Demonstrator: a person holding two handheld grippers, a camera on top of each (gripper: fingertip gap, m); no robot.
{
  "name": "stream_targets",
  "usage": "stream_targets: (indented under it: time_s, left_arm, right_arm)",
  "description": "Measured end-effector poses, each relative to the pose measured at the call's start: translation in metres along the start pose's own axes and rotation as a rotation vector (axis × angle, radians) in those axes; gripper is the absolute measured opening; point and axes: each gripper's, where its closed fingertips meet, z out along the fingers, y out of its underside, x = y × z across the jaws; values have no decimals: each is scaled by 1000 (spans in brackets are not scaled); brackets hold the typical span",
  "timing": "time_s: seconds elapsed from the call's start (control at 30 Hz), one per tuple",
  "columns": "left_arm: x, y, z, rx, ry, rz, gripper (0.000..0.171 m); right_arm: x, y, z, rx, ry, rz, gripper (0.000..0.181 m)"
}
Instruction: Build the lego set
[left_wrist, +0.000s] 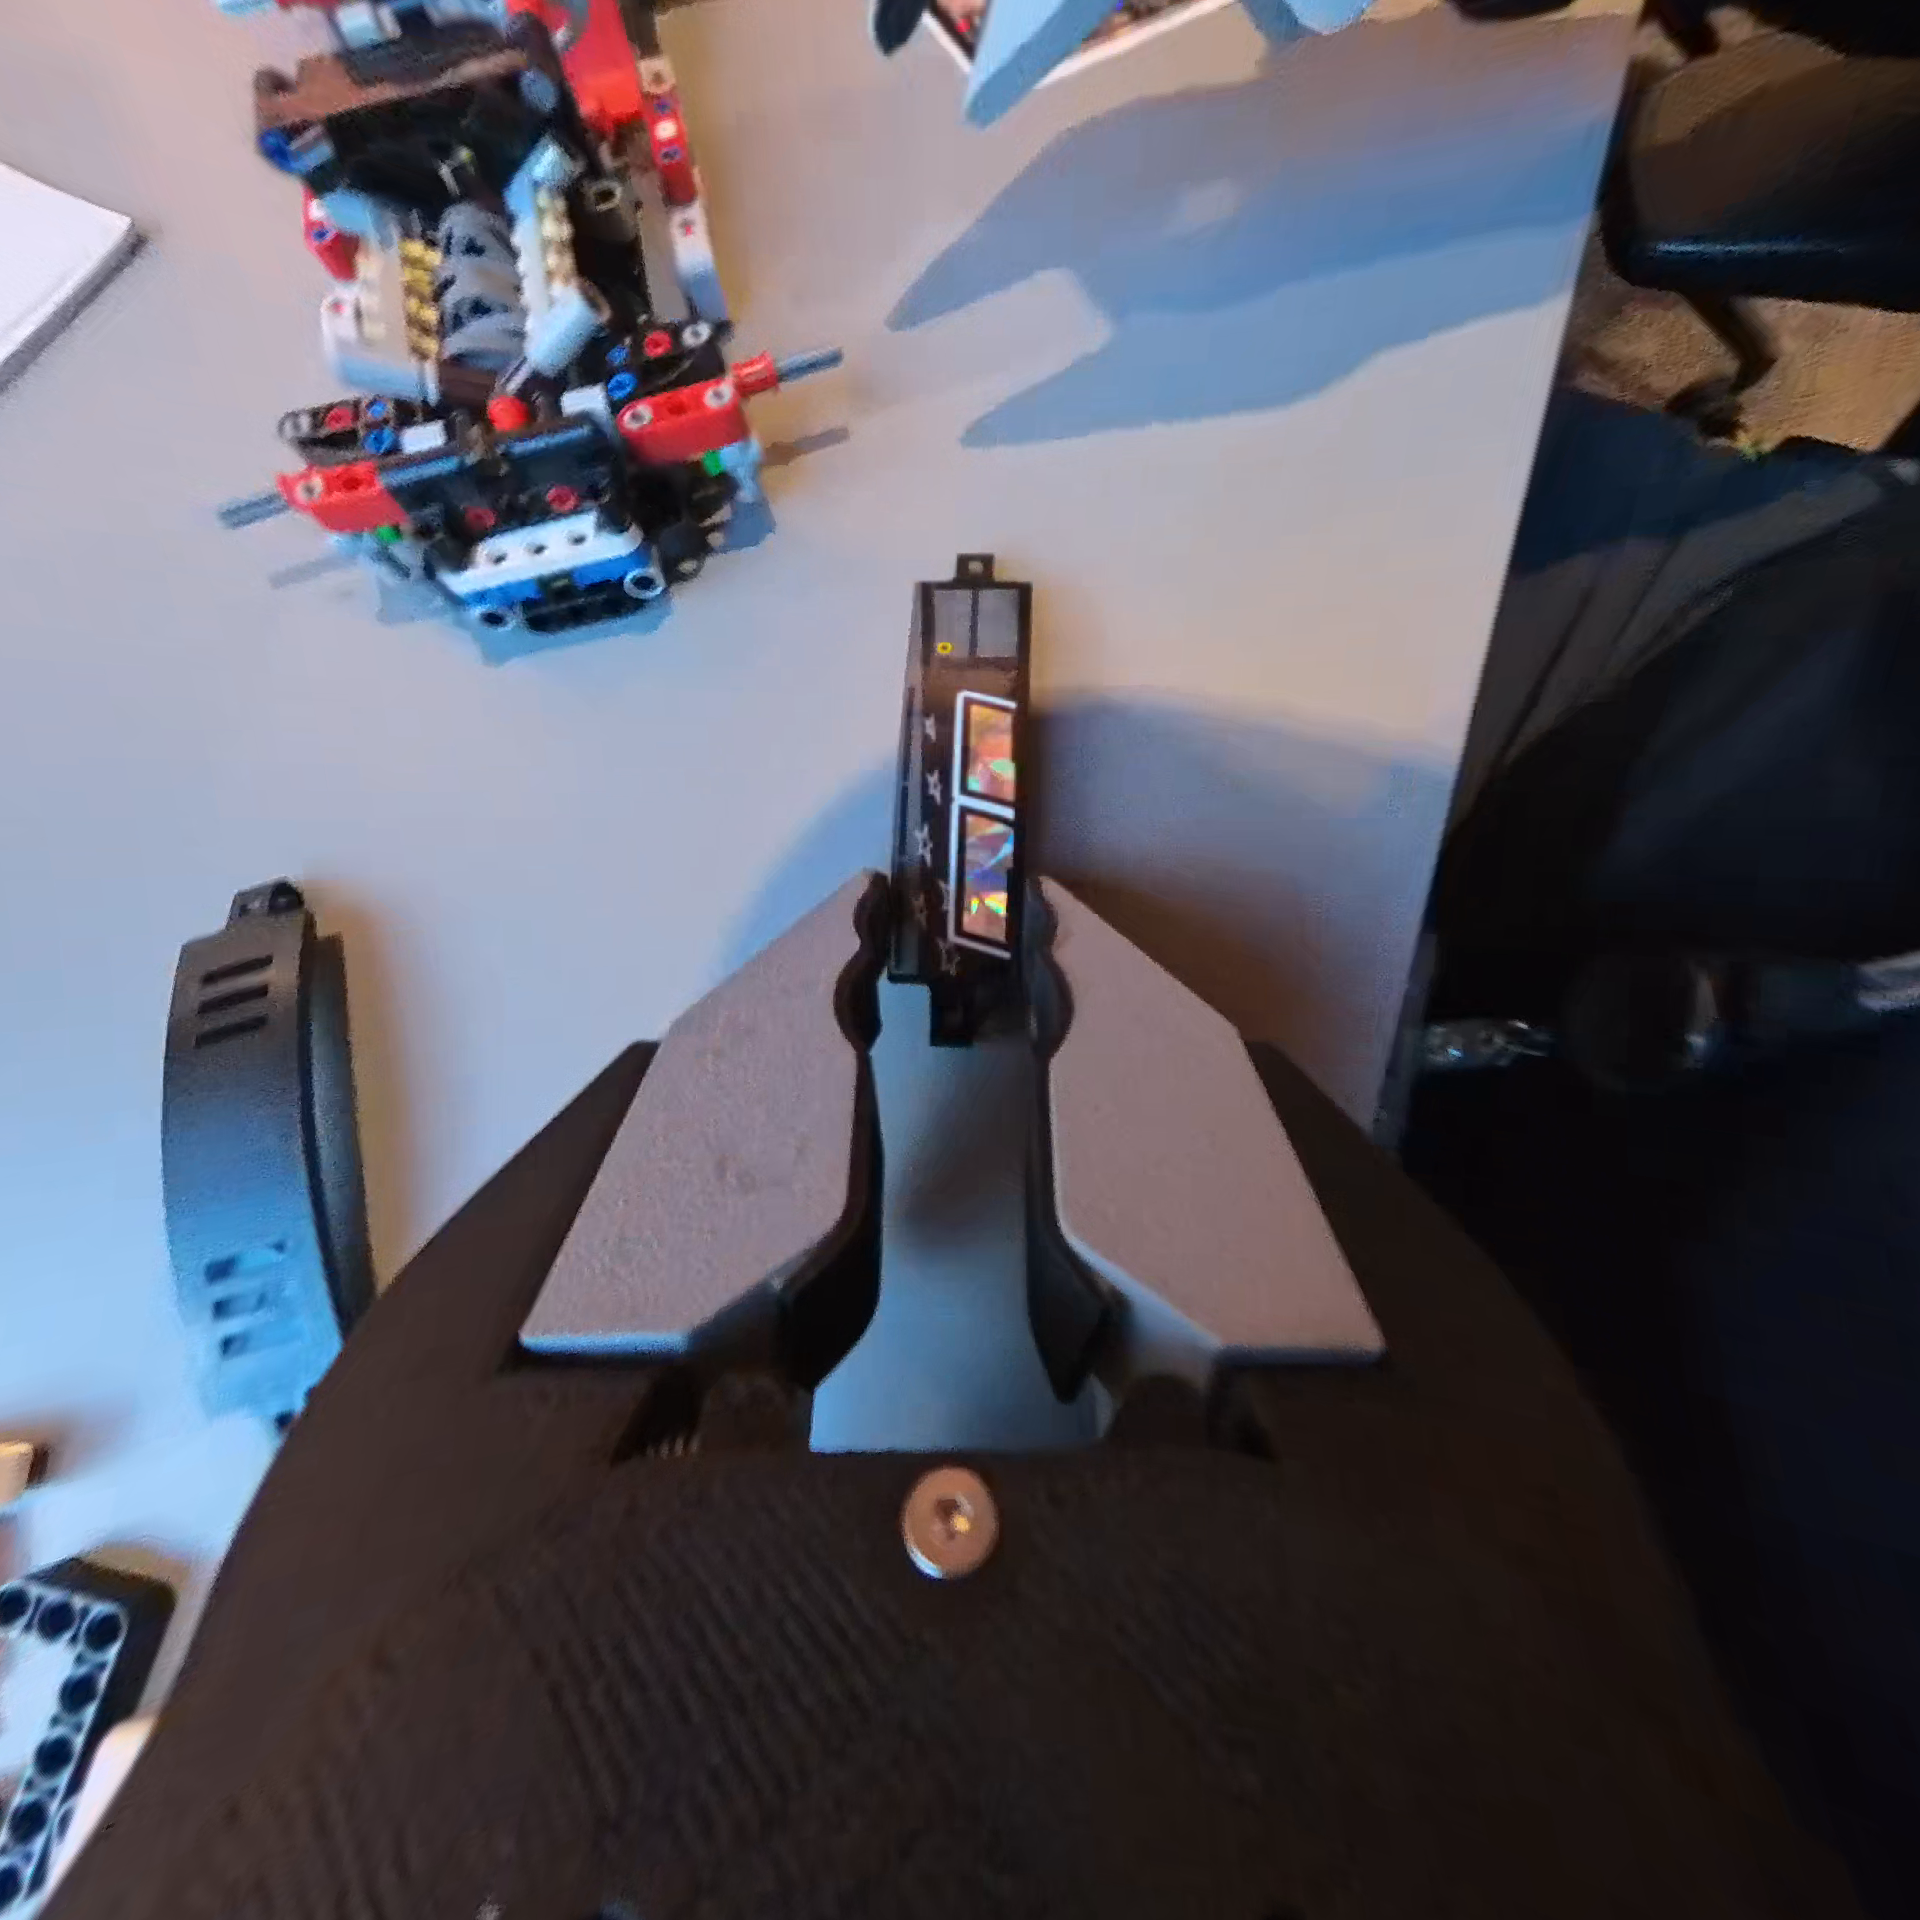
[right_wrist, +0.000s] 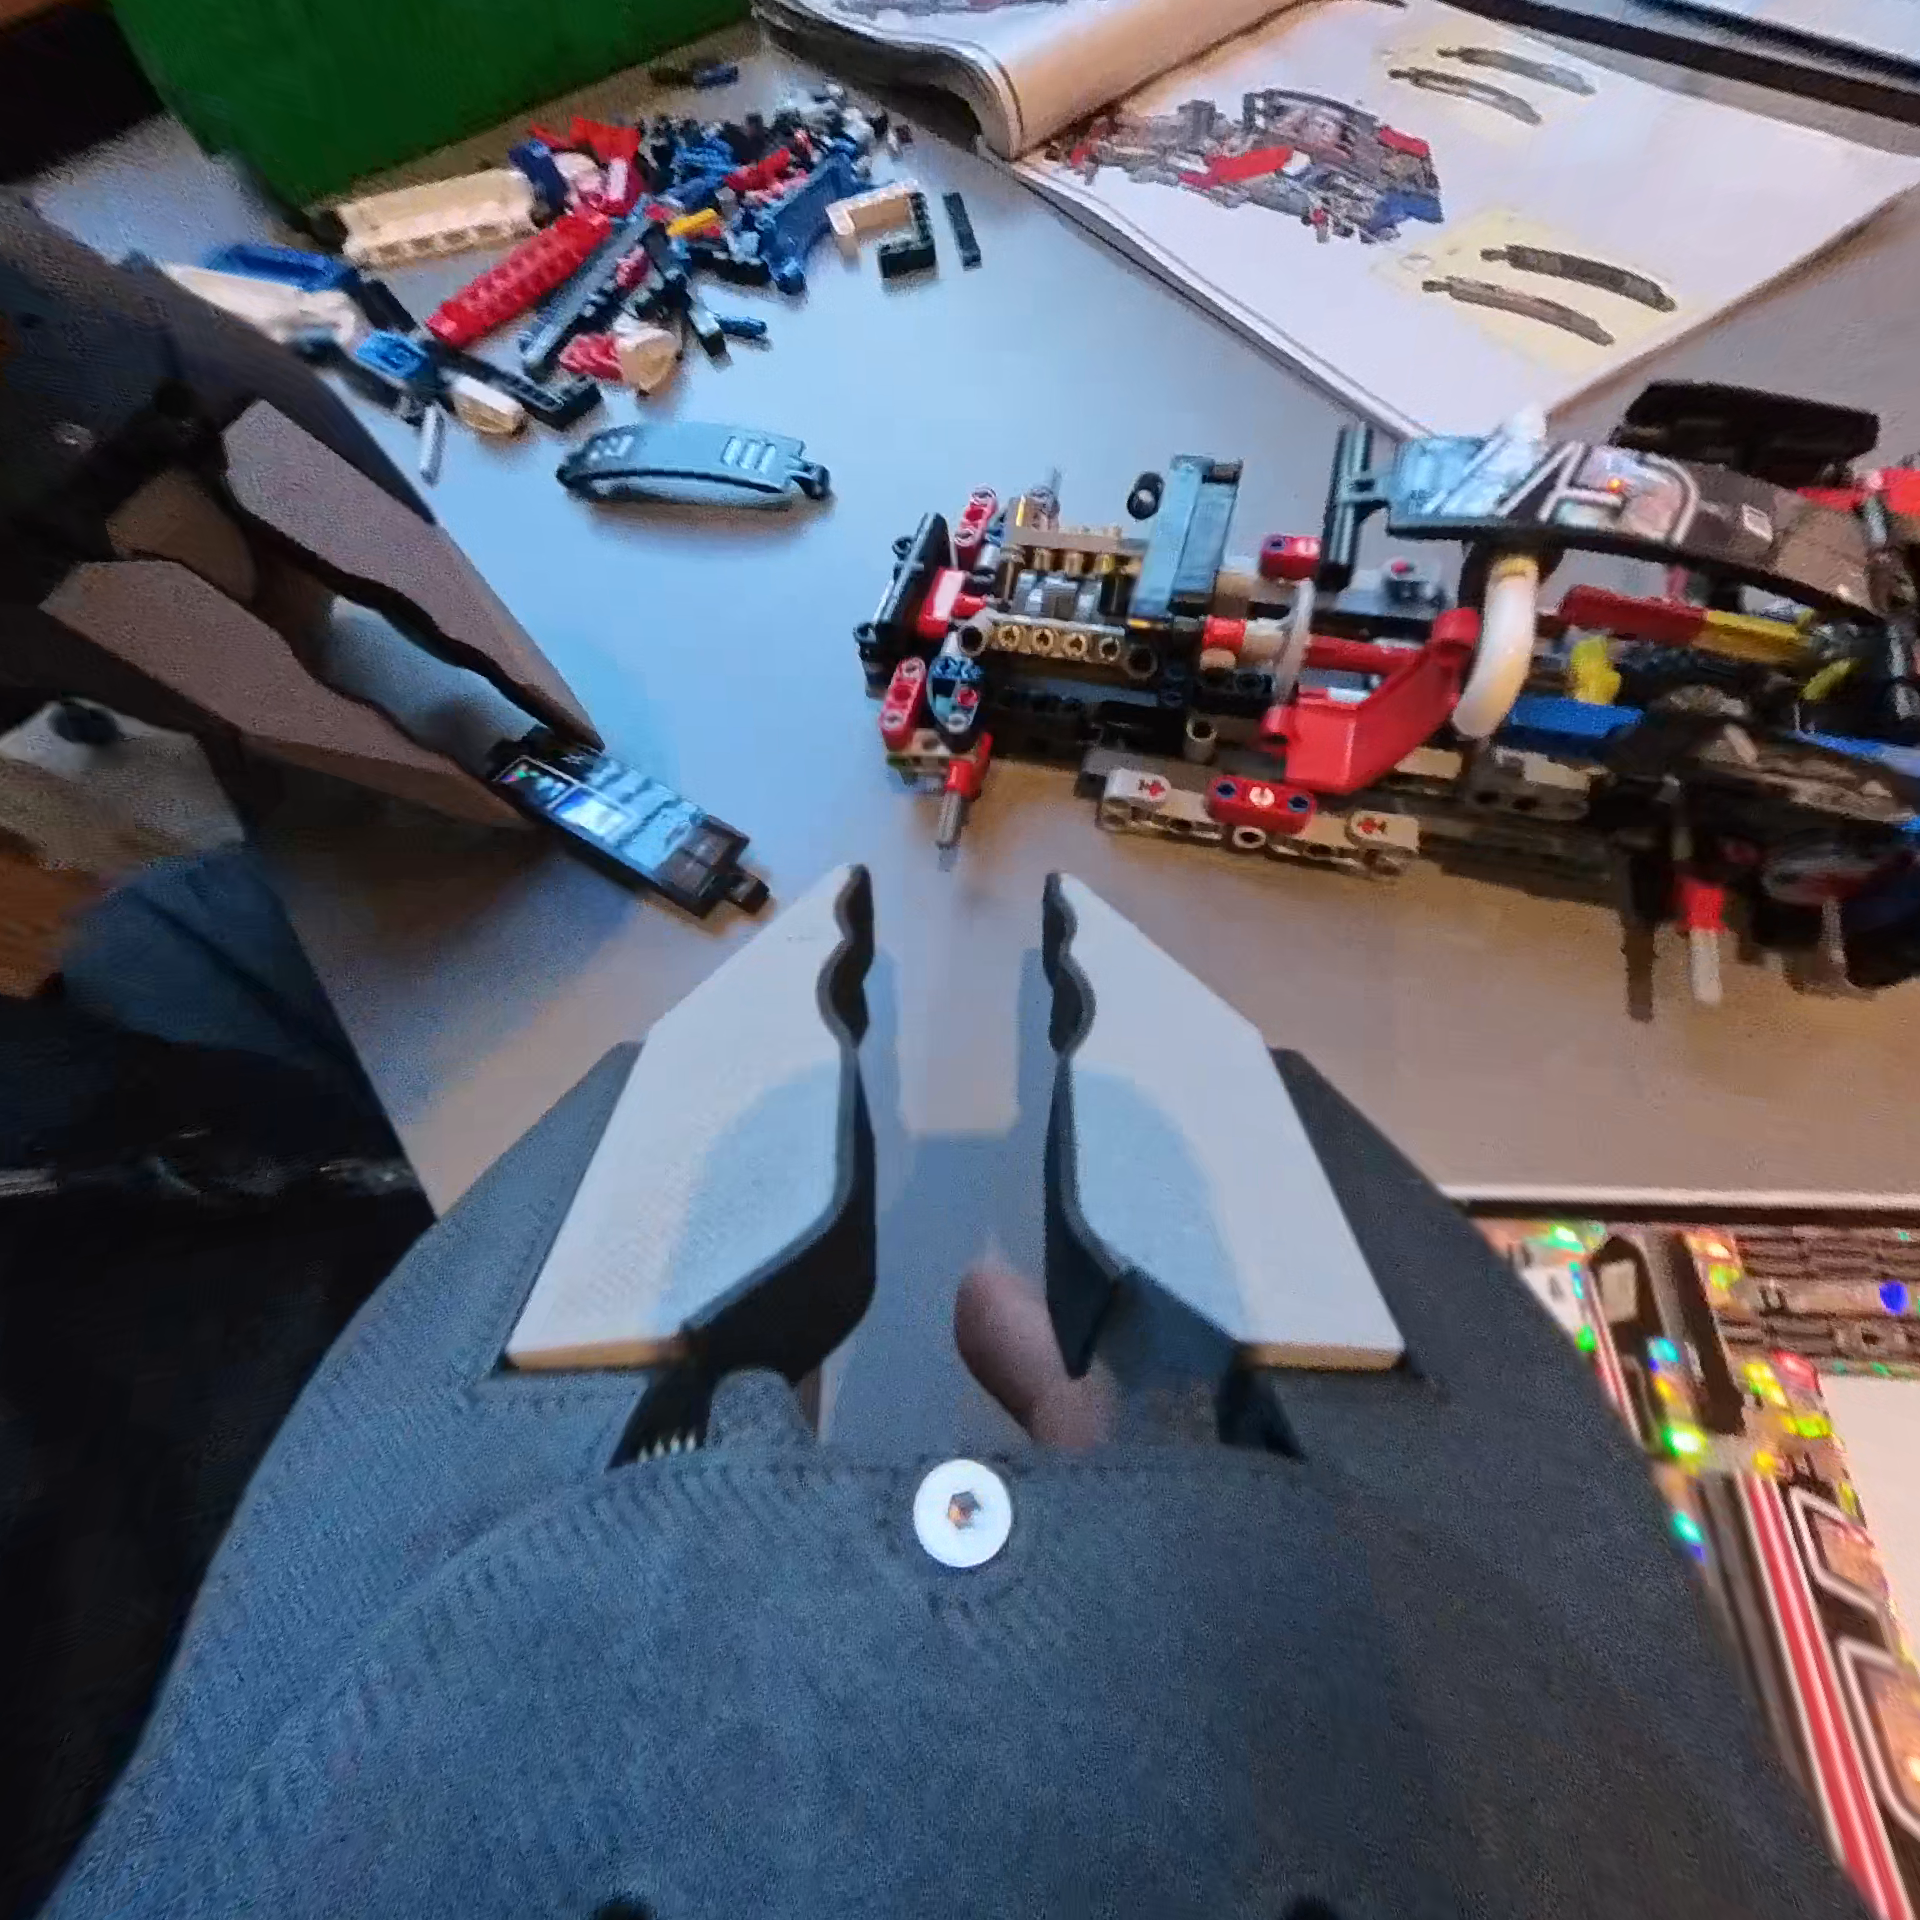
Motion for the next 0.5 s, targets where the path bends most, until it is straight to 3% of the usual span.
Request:
stream_targets:
  time_s: [0.13,0.3,0.5]
  left_arm:
    - [-13,9,-7,-6,53,-89,52]
    - [-22,12,-10,-4,72,-79,39]
    - [-22,12,-11,0,102,-79,45]
  right_arm:
    - [-4,-27,6,107,-156,-57,46]
    - [-3,-68,1,324,-234,-188,56]
    - [4,-81,4,440,-233,-233,56]
